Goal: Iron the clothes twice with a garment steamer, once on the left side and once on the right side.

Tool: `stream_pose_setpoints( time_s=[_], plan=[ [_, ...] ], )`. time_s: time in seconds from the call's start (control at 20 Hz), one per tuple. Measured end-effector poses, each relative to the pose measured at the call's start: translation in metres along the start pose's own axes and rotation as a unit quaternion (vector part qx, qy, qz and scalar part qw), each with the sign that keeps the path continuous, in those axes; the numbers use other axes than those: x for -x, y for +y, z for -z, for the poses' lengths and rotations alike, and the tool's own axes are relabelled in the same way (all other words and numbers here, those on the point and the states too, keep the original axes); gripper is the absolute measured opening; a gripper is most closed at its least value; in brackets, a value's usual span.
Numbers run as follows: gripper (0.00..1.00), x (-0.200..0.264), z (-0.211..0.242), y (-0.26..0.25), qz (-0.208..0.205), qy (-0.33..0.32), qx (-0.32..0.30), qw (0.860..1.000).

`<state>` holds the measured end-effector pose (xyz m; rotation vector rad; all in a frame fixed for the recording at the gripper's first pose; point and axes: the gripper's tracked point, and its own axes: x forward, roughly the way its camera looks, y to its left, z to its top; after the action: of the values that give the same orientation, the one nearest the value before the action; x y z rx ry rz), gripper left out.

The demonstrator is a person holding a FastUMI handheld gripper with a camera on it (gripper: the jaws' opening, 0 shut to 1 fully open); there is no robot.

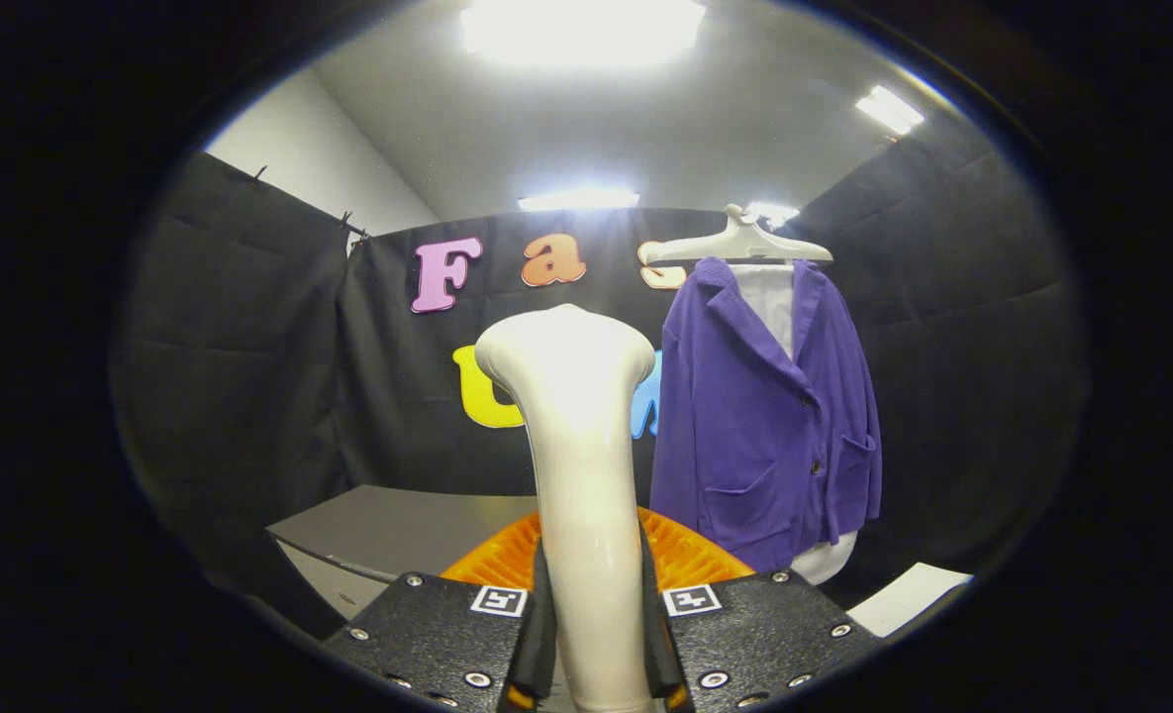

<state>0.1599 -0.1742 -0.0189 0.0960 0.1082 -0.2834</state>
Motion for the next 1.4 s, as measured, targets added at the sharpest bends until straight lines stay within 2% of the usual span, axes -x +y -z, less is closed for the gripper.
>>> stream_pose_setpoints(
  time_s=[0.35,0.9,1.4],
  plan=[
    [0.35,-0.019,-0.031,-0.033,0.034,-0.032,-0.005,0.999],
    [0.35,-0.109,-0.100,-0.095,0.102,-0.081,-0.008,0.991],
    [0.35,-0.191,-0.114,-0.147,0.147,-0.077,0.003,0.986]
  ],
)
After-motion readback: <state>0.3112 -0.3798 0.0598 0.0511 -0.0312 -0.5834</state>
